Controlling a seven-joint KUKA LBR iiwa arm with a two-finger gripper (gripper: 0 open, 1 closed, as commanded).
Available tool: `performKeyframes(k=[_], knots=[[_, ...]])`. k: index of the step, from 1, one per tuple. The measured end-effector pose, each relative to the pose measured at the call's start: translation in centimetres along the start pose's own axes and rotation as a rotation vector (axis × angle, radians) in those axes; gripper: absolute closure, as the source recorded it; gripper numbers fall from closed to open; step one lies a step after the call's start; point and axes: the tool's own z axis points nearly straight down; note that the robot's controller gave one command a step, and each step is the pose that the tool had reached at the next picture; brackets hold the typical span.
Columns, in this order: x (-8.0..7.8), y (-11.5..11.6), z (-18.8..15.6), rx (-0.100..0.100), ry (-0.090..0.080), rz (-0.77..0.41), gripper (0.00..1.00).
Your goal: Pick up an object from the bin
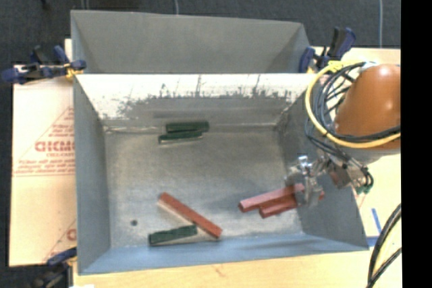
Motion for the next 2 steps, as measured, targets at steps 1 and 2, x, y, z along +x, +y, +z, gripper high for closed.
performKeyframes(k=[1, 2], knots=[[0.3, 0.8, -2.2, -0.004, 0.005, 0.027, 1.0], [-1.1, 1.3, -6.6, -0.002, 0.004, 0.009, 1.0]])
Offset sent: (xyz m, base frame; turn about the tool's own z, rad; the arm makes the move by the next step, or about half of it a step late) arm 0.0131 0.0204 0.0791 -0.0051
